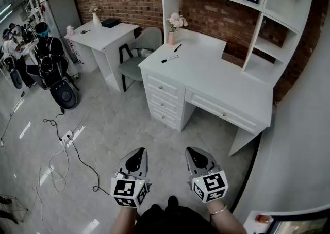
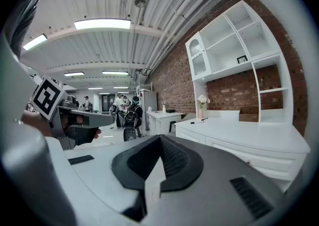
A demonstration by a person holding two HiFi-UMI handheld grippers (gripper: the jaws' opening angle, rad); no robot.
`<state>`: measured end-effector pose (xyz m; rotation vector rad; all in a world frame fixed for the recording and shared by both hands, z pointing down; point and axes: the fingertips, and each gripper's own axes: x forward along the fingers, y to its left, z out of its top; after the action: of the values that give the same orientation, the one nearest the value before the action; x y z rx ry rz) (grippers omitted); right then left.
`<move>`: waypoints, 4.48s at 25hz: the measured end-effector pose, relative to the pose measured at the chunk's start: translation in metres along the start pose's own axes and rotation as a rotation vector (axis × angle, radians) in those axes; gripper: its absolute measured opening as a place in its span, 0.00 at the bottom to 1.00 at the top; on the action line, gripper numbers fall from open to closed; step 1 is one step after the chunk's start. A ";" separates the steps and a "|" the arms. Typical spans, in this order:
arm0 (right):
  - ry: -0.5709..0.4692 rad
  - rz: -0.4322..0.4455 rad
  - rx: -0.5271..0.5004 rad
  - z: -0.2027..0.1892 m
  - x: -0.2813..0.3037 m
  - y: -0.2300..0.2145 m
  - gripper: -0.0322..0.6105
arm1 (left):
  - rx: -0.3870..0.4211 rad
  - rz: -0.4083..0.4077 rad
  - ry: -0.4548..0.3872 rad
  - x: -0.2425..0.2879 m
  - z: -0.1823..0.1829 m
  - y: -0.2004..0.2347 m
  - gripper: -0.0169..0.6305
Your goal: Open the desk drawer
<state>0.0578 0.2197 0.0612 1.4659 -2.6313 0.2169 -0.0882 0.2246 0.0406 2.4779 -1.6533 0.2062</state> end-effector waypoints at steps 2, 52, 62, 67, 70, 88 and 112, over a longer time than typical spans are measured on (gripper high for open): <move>0.002 0.003 0.003 -0.001 0.002 -0.002 0.05 | 0.003 0.002 0.000 0.003 0.001 0.000 0.04; 0.152 0.063 0.073 -0.133 0.324 -0.140 0.06 | -0.025 -0.109 0.183 0.388 -0.150 0.166 0.26; 0.163 0.070 0.096 -0.292 0.363 -0.175 0.06 | 0.001 -0.138 0.221 0.467 -0.318 0.162 0.31; 0.155 0.051 0.101 -0.365 0.384 -0.200 0.06 | 0.032 -0.143 0.218 0.507 -0.390 0.168 0.32; 0.140 0.046 0.097 -0.402 0.396 -0.213 0.06 | 0.049 -0.138 0.215 0.529 -0.431 0.174 0.33; 0.123 -0.007 0.081 -0.522 0.431 -0.258 0.06 | 0.042 -0.087 0.271 0.641 -0.592 0.219 0.33; 0.145 -0.036 0.051 -0.525 0.423 -0.256 0.06 | -0.010 -0.080 0.344 0.681 -0.630 0.234 0.15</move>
<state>0.0742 -0.1698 0.6677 1.4532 -2.5002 0.3744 -0.0626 -0.3500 0.8053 2.3320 -1.4074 0.5751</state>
